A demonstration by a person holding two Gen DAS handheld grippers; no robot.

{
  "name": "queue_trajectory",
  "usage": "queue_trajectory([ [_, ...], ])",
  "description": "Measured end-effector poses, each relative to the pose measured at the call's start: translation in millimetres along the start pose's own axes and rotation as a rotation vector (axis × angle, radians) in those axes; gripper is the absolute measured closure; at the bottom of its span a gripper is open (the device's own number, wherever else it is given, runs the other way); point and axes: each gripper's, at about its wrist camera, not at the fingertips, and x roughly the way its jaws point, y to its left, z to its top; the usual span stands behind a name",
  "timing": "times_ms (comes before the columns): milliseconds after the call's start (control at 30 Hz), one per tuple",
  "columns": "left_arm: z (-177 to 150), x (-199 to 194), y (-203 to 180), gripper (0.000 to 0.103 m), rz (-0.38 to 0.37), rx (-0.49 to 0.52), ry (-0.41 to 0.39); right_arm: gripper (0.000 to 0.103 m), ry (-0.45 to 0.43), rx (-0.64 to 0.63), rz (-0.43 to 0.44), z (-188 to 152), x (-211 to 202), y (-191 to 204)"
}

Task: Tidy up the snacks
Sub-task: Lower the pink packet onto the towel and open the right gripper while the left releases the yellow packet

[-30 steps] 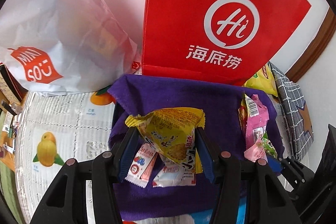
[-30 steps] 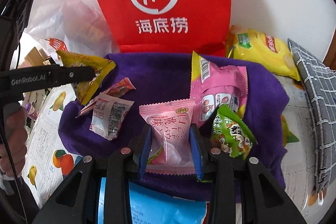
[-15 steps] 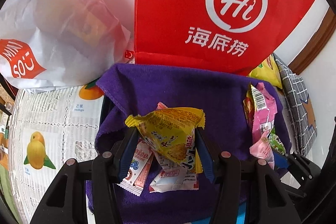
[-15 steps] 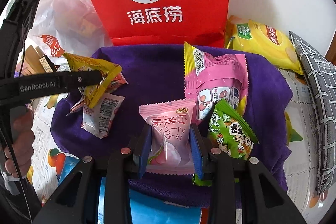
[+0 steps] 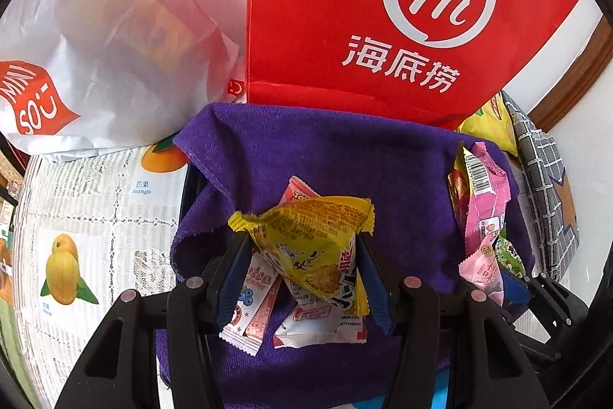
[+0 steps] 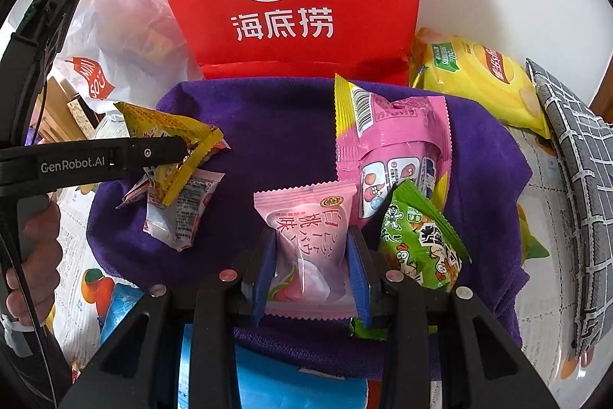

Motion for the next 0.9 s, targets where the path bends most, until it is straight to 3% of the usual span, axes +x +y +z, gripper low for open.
queue_trajectory([
  [400, -0.3, 1.4, -3.8, 0.047, -0.018, 0.009, 0.017, 0.067, 0.006, 0.029, -0.012, 1.2, 2.6, -3.3],
  [500, -0.4, -1.4, -6.0, 0.039, -0.030, 0.024, 0.014, 0.066, 0.006, 0.034, -0.013, 0.2, 1.6, -4.5],
  [667, -0.6, -8.3, -13.6, 0.031, -0.014, 0.050, -0.004, 0.060, 0.011, 0.039, -0.013, -0.6, -0.7, -4.7],
  [900, 0.0, -24.4, -14.5, 0.030, -0.013, 0.047, -0.030, 0.048, -0.027, 0.060, -0.011, 1.5, -24.3, -5.4],
])
